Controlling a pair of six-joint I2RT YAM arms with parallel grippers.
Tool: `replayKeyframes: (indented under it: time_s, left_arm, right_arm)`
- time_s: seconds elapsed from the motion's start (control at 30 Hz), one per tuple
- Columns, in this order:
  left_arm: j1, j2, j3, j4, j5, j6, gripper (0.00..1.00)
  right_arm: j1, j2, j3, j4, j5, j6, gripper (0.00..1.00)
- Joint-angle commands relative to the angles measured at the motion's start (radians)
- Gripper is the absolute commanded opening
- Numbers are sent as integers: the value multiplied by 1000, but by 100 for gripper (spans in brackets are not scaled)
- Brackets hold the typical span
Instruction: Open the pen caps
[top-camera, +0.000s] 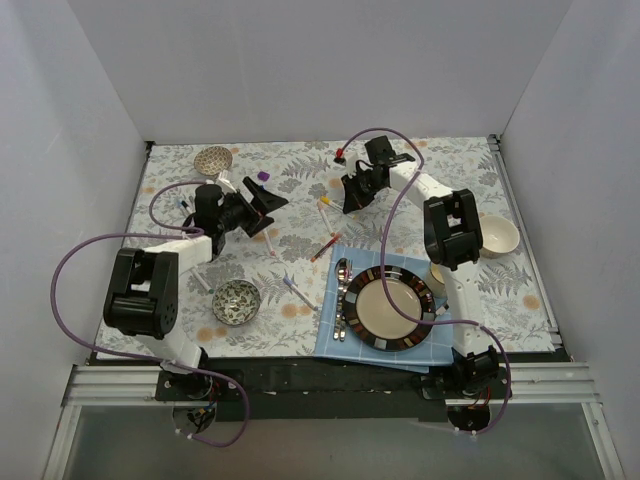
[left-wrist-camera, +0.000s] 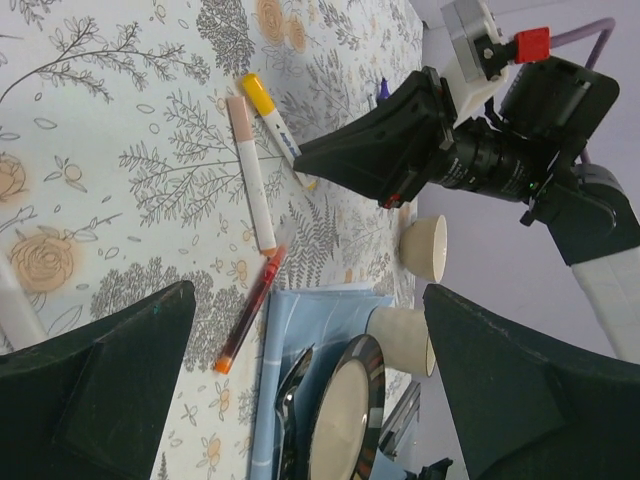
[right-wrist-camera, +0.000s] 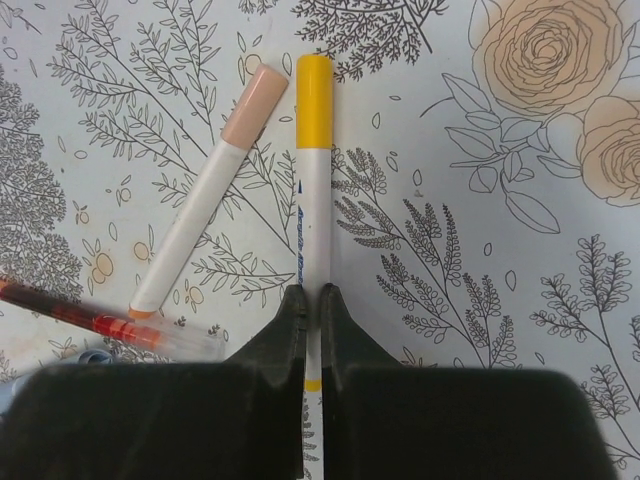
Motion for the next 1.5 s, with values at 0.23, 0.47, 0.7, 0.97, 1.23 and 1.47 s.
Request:
replayKeyframes:
  time_s: [0.23,0.47,0.7,0.97,1.23,1.47]
  left_arm:
    - [-107,230,254,11,-94,-40,98]
    - [-142,336,352,-29,-147,-41,98]
    - [-162,434,469,-52,-195,-46,98]
    - [-188,493,538,-76,-227,-46,98]
    - [-173,372,507,-185,-309,104,98]
    - [-144,90,496,-325,-388,322,98]
  right_arm:
    - [-34,-85,-29,24,-155,77,1]
    - [-50,-124,-53,48,-226,108,1]
    - [-51,-122,-61,57,-304,149,1]
    - [-47,-122,-69,59,-275,141,1]
    - [-2,-142,-46,42,-1,43,44]
    - [27,-141,-41,65,335,-33,58]
